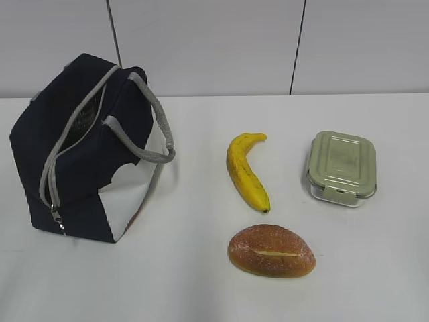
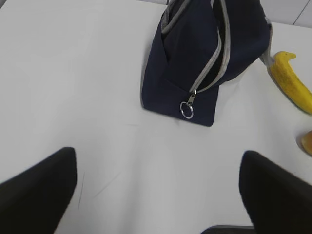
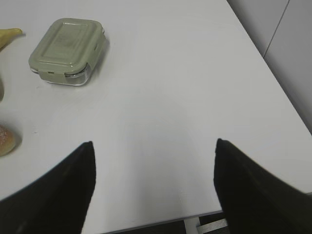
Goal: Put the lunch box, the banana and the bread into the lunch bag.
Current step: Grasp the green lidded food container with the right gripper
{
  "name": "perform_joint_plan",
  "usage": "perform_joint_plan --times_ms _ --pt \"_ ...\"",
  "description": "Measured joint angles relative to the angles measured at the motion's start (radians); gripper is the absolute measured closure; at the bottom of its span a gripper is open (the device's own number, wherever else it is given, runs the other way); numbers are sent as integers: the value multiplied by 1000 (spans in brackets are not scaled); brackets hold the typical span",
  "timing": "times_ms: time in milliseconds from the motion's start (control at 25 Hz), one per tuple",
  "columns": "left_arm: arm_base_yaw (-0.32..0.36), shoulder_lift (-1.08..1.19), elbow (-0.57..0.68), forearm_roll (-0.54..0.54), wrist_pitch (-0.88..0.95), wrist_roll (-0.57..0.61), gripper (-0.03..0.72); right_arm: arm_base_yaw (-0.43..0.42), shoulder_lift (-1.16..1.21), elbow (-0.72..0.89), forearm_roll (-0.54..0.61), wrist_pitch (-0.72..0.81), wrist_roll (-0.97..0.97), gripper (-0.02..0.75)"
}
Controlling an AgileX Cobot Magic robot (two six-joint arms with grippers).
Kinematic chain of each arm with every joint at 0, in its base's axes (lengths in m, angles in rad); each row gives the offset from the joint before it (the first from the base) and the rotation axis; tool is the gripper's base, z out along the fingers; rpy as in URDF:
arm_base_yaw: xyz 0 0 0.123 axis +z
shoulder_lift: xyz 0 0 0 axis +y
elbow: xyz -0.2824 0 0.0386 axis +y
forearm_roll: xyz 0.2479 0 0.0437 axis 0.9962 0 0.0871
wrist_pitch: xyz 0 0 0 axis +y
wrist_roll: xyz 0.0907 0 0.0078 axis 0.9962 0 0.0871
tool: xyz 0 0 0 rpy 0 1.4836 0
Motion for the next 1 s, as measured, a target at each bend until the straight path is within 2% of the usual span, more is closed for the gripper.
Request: perform_joint_plan --times_ms 600,760,1000 --pt "0 6 -4 0 0 0 71 0 0 0 0 0 0 177" --pt "0 96 -73 -7 -8 0 113 0 0 0 0 0 0 177" --pt "0 382 -227 -64 -101 26 125 0 0 0 0 0 0 177"
